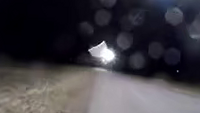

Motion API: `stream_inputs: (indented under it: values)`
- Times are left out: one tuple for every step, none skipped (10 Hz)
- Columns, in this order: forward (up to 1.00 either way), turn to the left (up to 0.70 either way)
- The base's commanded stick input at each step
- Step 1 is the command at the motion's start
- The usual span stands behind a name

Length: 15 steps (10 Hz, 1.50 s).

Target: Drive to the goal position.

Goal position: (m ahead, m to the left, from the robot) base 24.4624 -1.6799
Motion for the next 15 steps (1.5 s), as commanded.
stream_inputs:
  values:
    - [1.00, -0.21]
    - [1.00, -0.38]
    - [1.00, -0.40]
    - [1.00, -0.40]
    - [1.00, -0.25]
    - [1.00, -0.09]
    - [1.00, 0.00]
    - [1.00, 0.00]
    - [1.00, 0.00]
    - [1.00, 0.00]
    - [1.00, -0.13]
    - [1.00, -0.36]
    - [1.00, -0.37]
    - [1.00, -0.16]
    - [1.00, 0.00]
